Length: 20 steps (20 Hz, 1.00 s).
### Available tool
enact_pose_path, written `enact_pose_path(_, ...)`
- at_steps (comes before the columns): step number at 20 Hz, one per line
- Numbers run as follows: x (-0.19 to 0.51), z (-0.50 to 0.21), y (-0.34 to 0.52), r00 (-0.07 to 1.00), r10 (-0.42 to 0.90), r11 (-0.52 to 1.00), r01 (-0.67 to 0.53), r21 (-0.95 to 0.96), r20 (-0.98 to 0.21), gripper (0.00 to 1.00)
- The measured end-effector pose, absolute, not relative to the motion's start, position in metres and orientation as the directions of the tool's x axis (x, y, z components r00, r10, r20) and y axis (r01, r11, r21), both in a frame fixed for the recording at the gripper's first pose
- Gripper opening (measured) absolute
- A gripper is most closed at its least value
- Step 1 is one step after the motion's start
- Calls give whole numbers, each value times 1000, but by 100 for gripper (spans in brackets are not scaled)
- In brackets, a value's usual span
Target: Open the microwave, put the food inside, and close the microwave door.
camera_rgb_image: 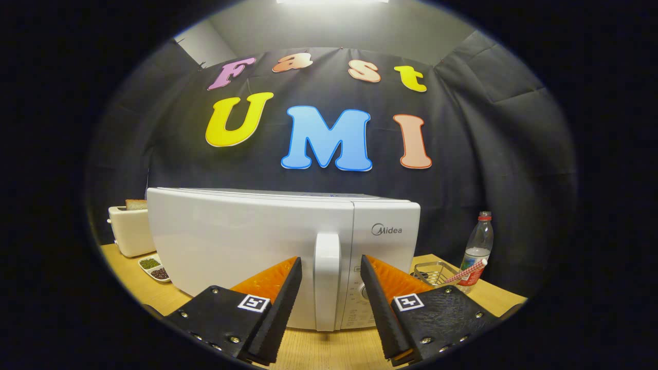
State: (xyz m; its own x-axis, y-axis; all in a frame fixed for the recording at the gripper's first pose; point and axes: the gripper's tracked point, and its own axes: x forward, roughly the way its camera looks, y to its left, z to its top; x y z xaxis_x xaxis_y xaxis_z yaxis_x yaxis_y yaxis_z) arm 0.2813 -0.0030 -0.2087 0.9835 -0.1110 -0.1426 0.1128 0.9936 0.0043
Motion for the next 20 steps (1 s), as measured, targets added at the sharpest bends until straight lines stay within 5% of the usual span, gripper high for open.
enact_pose_path(2,286,-209,-9,979,-138,990,142,19,-147,69)
enact_pose_path(3,287,-211,-6,982,-114,991,122,46,-151,48)
enact_pose_path(4,288,-214,-1,981,-103,992,114,60,-163,47)
enact_pose_path(7,286,-211,-1,979,-114,991,123,46,-169,22)
enact_pose_path(9,283,-212,-1,977,-104,988,123,94,-187,22)
enact_pose_path(10,283,-212,0,975,-103,986,126,107,-196,13)
enact_pose_path(20,201,-197,41,976,46,988,-14,152,-214,13)
